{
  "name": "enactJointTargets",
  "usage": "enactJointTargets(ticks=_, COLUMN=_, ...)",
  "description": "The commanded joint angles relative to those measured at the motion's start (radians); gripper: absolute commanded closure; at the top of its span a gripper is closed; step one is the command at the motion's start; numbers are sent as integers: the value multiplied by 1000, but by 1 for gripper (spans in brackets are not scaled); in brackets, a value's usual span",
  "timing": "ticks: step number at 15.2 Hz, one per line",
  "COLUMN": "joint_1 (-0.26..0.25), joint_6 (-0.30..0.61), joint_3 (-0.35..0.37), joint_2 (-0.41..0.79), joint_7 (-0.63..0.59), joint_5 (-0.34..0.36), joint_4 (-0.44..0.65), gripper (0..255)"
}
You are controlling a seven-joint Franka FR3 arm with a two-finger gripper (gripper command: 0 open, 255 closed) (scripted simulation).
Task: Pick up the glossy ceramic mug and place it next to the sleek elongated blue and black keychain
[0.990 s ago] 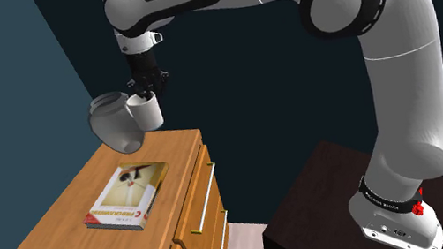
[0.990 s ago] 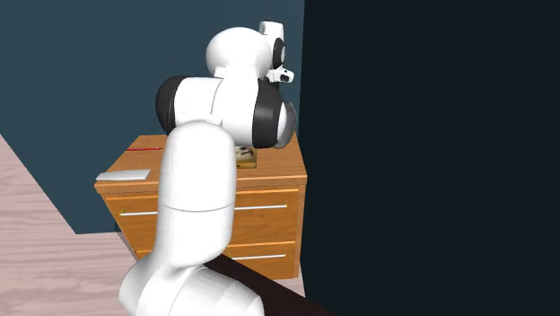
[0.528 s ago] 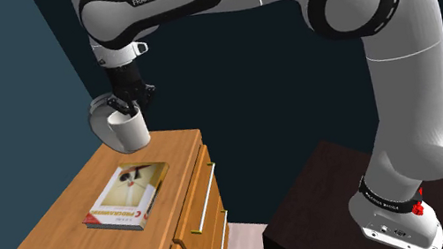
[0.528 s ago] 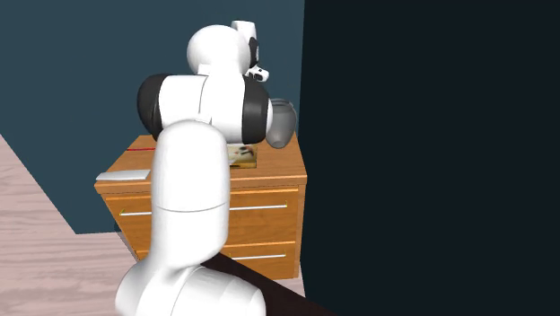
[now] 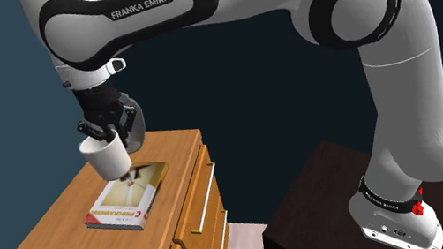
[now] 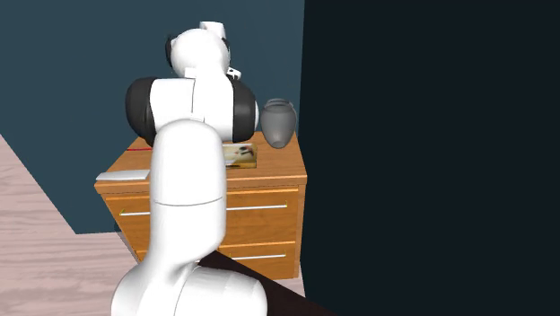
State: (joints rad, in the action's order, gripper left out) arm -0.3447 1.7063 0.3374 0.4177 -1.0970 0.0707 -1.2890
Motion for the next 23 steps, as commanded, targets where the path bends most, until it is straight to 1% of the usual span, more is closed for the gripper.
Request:
enactJointTargets(ticks=1, joint_1=-37, joint_6=-6, joint_3=10, joint_2=16, joint_7=-46, joint_5=10, joint_4=24, gripper=255)
enactJointTargets(ticks=7, joint_1=-159, joint_6=-50, joint_3=31, joint_2=111, joint_7=-170, joint_5=52, joint_4=163, gripper=255)
enactJointTargets(ticks=10, joint_1=-231, joint_6=-90, joint_3=36, joint_2=181, joint_7=-227, joint_5=78, joint_4=274, gripper=255)
enactJointTargets(ticks=12, joint_1=-285, joint_6=-128, joint_3=35, joint_2=241, joint_7=-262, joint_5=97, joint_4=374, gripper=255)
enactJointTargets(ticks=13, joint_1=-303, joint_6=-142, joint_3=34, joint_2=263, joint_7=-272, joint_5=104, joint_4=410, gripper=255)
enactJointTargets(ticks=17, joint_1=-284, joint_6=-67, joint_3=36, joint_2=235, joint_7=-274, joint_5=97, joint_4=306, gripper=255)
enactJointTargets(ticks=23, joint_1=-265, joint_6=28, joint_3=38, joint_2=214, joint_7=-275, joint_5=93, joint_4=189, gripper=255)
